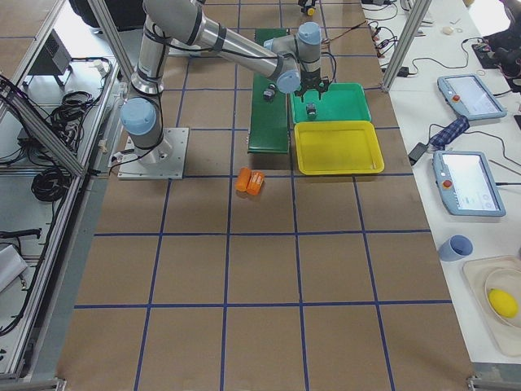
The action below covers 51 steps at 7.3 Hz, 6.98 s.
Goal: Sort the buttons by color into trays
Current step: 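Carry the green button into the green tray and open the right gripper, then return the right gripper to the belt end while the left carries the yellow button, then grasp the second green button with the right gripper while the left lowers its button, then place the green button in the green tray with the right gripper while the left withdraws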
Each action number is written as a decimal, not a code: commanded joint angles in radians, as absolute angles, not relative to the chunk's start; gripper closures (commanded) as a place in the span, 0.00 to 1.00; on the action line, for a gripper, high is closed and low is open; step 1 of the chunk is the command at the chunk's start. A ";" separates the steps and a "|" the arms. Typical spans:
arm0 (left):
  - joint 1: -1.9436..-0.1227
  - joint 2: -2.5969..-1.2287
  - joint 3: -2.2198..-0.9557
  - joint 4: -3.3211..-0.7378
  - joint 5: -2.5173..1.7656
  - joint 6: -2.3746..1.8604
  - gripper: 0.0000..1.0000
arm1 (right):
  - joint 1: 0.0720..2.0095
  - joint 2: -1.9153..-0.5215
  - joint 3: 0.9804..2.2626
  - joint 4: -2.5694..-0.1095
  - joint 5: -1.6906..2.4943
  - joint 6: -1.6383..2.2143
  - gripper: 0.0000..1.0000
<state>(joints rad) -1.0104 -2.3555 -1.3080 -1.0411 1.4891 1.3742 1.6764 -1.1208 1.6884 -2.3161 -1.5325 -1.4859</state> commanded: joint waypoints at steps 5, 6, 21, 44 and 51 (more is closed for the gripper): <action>-1.029 -2.298 -1.318 -1.101 1.496 1.364 1.00 | 1.566 -1.319 1.802 -2.062 -1.552 -1.581 0.19; -1.032 -2.260 -1.333 -1.142 1.497 1.362 1.00 | 1.546 -1.369 1.875 -2.062 -1.551 -1.606 0.20; -1.394 -1.801 -1.908 -1.037 1.583 1.430 1.00 | 1.552 -1.436 2.036 -2.120 -1.542 -1.531 0.24; -1.536 -1.654 -1.664 -1.413 1.525 0.838 0.00 | 1.545 -1.248 1.704 -2.017 -1.525 -1.613 0.10; -1.569 -1.510 -1.689 -1.579 1.615 0.048 0.00 | 1.474 -1.442 2.015 -2.046 -1.516 -1.545 0.00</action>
<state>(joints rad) -1.5568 -1.5411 -1.6525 -1.5846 1.6166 0.0706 1.4702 -1.4289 1.9837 -2.0412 -1.5140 -1.5999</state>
